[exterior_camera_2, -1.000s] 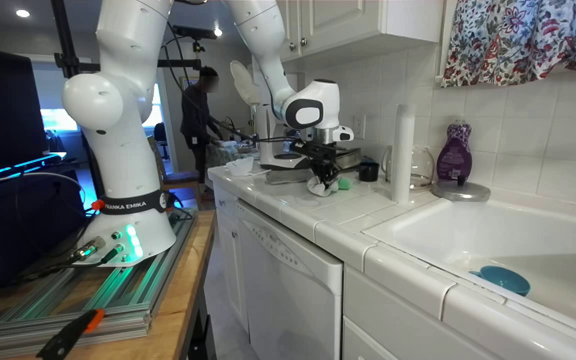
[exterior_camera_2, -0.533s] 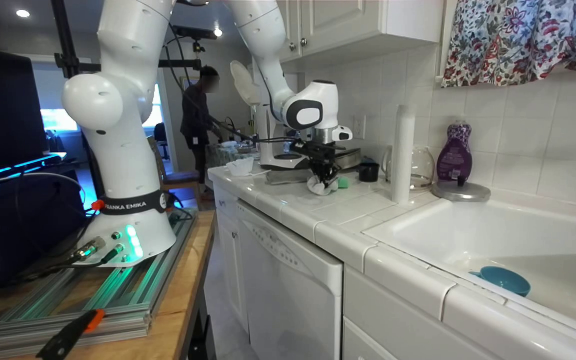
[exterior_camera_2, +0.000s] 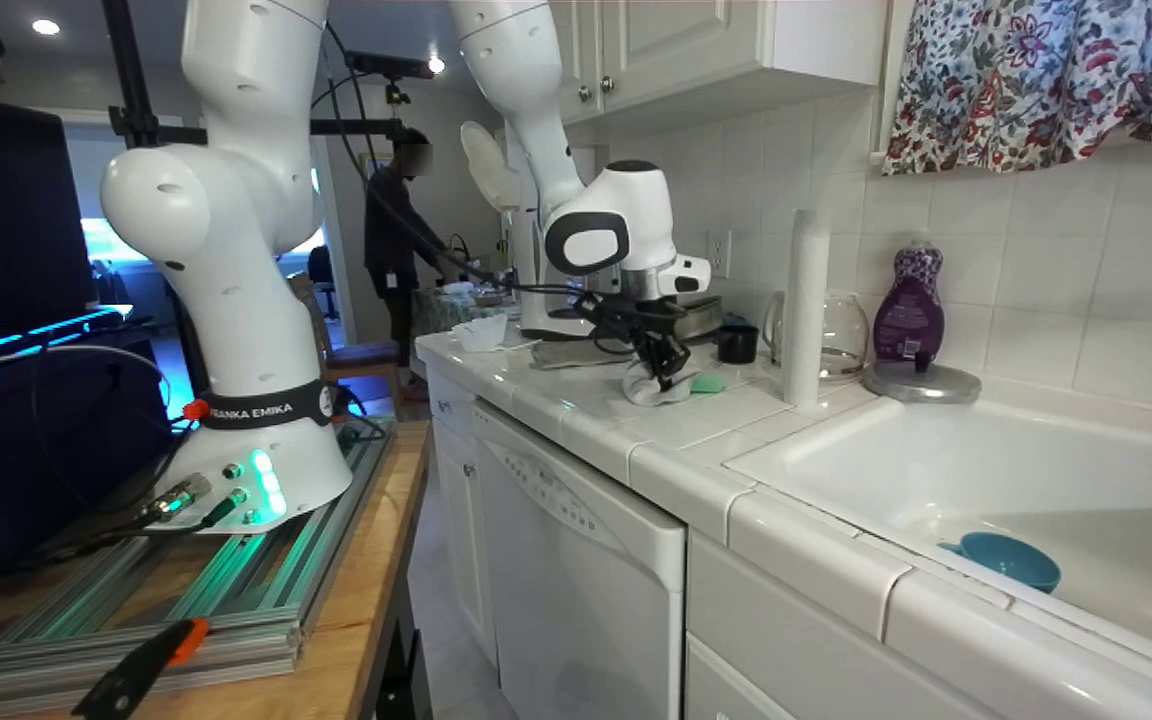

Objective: Use the white towel to clean the surface

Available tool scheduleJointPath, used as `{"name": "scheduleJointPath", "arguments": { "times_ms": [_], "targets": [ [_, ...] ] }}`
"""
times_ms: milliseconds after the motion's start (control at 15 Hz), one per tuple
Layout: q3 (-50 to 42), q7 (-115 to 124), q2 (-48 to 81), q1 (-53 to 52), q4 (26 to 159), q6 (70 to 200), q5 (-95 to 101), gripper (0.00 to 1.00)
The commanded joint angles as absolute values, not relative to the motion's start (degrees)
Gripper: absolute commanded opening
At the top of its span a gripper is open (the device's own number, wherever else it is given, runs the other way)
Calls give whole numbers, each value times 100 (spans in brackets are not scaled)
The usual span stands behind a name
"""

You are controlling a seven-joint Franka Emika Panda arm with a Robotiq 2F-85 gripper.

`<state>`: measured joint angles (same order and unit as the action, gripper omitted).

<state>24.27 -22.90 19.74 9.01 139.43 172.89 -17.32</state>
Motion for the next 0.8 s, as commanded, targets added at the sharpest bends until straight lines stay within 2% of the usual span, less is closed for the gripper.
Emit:
{"name": "scheduleJointPath", "arguments": {
  "times_ms": [0,67,267,333,467,667,733],
  "targets": [
    [2868,-2338,1749,1783,14531,17820,-1965,3],
    [2978,-2507,1713,1977,14586,17894,-2163,3],
    [4484,-3766,2451,3357,14079,18074,-2862,3],
    [3810,-3072,1994,2780,14351,17866,-2427,10],
    [4314,-3475,2187,3255,14226,17922,-2636,10],
    [4384,-3551,2325,3312,14149,17955,-2653,10],
    [4197,-3525,2355,3169,14089,17926,-2589,3]
  ]
}}
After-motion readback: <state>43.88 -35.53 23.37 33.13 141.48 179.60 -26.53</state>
